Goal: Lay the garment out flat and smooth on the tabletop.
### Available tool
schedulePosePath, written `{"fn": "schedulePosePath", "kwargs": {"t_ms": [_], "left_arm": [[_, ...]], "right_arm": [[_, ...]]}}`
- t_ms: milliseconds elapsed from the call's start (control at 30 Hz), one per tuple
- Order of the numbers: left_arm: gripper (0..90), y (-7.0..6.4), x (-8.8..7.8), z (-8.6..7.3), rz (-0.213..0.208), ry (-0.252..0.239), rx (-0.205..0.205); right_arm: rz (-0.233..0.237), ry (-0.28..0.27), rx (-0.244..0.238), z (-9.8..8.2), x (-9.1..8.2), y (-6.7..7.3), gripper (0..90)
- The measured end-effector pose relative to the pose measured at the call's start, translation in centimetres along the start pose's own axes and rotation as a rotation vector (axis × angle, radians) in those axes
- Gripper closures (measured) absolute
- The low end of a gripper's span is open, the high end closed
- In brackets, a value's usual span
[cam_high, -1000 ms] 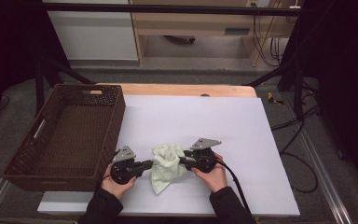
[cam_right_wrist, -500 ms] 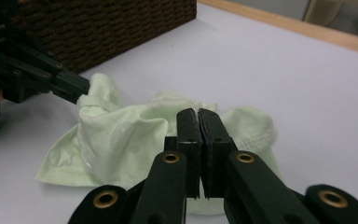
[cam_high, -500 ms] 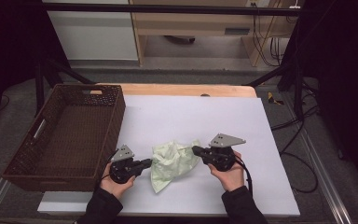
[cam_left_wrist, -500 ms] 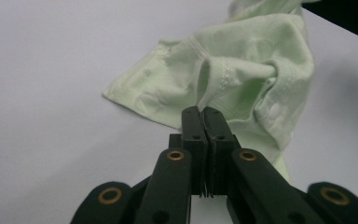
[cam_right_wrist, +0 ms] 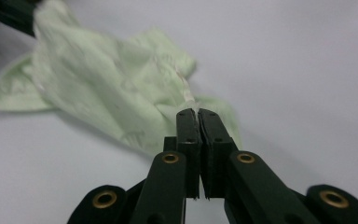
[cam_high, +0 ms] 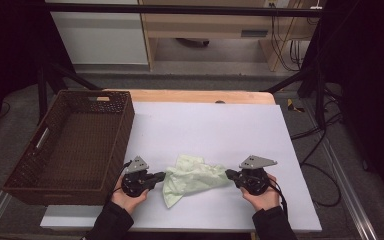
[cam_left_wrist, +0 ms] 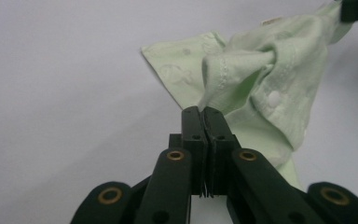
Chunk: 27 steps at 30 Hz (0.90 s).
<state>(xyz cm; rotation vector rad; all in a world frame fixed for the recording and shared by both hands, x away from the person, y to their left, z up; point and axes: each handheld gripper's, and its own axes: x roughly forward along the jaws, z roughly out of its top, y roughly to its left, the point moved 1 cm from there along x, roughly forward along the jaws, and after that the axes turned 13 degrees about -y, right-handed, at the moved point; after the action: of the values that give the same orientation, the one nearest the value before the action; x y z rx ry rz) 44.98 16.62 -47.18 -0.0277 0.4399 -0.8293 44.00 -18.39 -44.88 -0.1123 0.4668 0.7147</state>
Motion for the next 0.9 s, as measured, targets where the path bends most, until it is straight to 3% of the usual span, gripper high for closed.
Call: {"fn": "schedulePosePath", "kwargs": {"t_ms": [100, 267, 400, 633, 733, 900], "left_arm": [[88.1, -0.1, 0.0, -0.1, -0.005, 0.001, 0.009], [88.1, -0.3, -0.1, 0.1, -0.009, -0.011, 0.021], [88.1, -0.5, -0.1, 0.0, -0.014, -0.005, 0.034], [88.1, -0.6, -0.1, 0.0, -0.023, 0.004, 0.042], [88.1, -0.7, 0.0, -0.1, -0.027, 0.01, 0.044], [88.1, -0.9, 0.0, -0.2, -0.032, 0.014, 0.055]], "right_arm": [[-0.01, 0.056, 0.013, -0.9, 0.6, -0.2, 84.1], [0.021, -0.079, 0.012, 1.4, 0.1, 0.3, 71.2], [0.056, -0.123, 0.03, 3.3, 2.2, 1.1, 62.2], [0.108, -0.029, 0.037, 3.5, 7.9, 2.8, 48.8], [0.126, 0.027, 0.039, 2.7, 9.1, 3.2, 52.2], [0.18, 0.072, 0.01, 2.2, 9.4, 3.7, 85.3]]}}
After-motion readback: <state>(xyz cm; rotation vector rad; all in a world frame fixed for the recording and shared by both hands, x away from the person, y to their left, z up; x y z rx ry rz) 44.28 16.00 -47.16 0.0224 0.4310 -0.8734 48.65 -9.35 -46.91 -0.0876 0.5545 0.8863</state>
